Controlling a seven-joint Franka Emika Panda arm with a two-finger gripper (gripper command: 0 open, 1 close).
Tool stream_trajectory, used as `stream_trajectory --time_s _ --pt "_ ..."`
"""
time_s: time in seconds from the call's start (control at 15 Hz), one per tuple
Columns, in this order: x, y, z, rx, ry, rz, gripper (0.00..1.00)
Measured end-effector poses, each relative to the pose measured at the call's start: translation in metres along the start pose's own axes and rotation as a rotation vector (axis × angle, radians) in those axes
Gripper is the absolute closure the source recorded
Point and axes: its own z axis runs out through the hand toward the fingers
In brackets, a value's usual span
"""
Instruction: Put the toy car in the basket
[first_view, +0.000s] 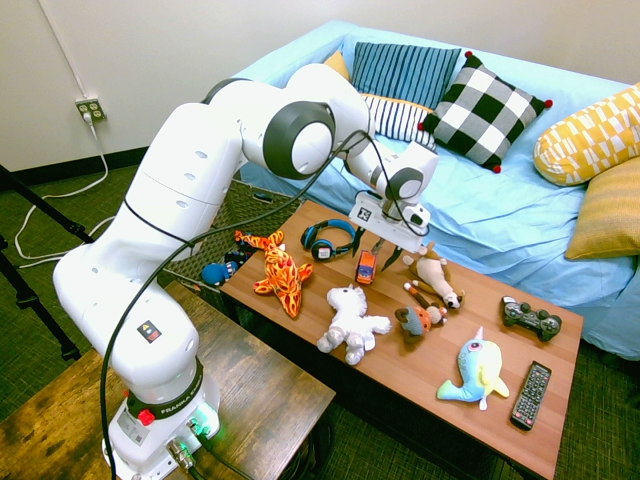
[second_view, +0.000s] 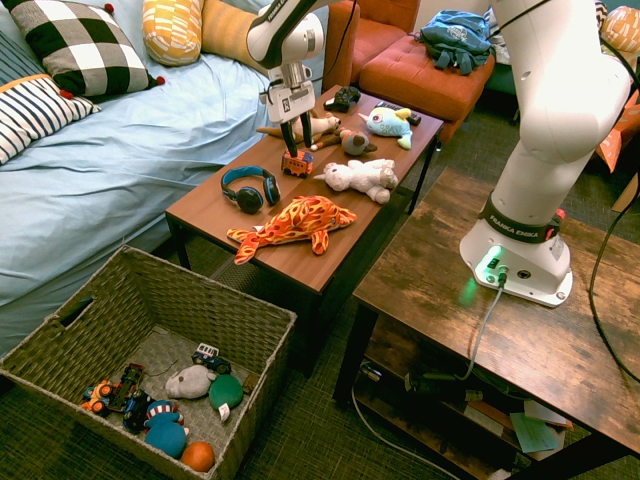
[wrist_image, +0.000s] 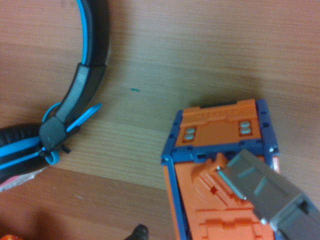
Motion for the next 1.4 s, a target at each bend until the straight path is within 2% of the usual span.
stream_trajectory --time_s 0.07,0.13,1.27,1.4 --pt "0.002 -0.001 0.004 -0.004 -0.004 -0.001 0.0" --pt "0.003 -0.002 0.005 -0.006 -0.008 -0.001 1.0" --pt "0.015 -0.004 -0.003 -0.012 -0.016 0.0 1.0" --pt "0.017 0.001 -0.015 0.012 0.006 0.012 1.0"
